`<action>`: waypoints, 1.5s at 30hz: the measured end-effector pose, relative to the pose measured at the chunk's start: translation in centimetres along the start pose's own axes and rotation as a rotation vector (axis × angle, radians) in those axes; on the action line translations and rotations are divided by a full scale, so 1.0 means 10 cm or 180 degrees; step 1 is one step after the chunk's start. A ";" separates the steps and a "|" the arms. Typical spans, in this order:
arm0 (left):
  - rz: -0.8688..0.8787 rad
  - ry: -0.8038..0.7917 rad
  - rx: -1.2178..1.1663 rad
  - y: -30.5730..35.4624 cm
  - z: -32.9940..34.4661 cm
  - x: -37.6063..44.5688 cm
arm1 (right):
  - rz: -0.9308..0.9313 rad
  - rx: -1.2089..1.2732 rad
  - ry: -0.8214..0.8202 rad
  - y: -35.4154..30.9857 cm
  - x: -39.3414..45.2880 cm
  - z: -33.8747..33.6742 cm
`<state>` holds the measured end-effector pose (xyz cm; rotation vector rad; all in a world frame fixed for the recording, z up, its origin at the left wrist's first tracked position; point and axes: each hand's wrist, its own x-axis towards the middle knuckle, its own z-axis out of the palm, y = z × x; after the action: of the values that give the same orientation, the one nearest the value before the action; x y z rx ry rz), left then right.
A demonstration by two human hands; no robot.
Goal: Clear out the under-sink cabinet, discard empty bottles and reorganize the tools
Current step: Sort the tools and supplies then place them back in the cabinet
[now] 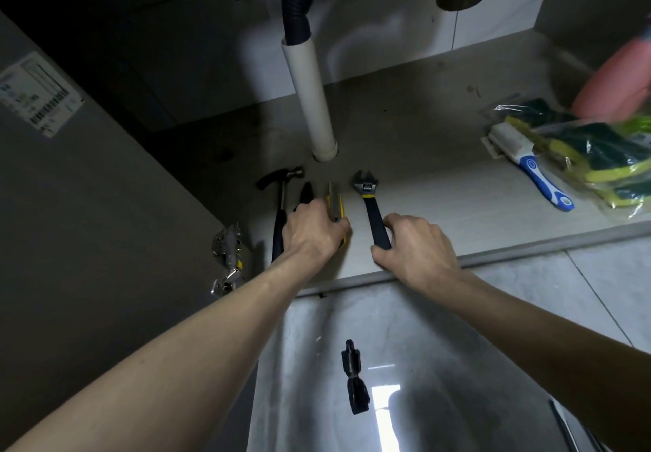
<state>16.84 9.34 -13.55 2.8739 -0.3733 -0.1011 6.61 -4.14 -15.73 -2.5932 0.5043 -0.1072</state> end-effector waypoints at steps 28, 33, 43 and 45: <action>-0.0192 0.0753 -0.0879 0.00 0.09 -0.42 | -0.0292 0.0080 -0.0090 -0.06 0.10 0.14; -0.0480 0.1110 -0.1365 -0.16 0.24 -0.87 | -0.0268 0.0008 -0.0082 -0.11 0.12 0.17; -0.0676 0.0152 -0.1086 -0.47 0.69 -1.62 | -0.0232 0.0964 -0.0344 0.29 -0.34 -0.17; -0.0673 -0.0213 -0.0985 -0.43 0.78 -1.79 | -0.0082 0.1173 -0.0483 0.60 -0.67 -0.27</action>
<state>-0.20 16.23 -21.50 2.5972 -0.0565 -0.2680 -2.07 -7.73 -16.10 -2.2268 0.3577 -0.0098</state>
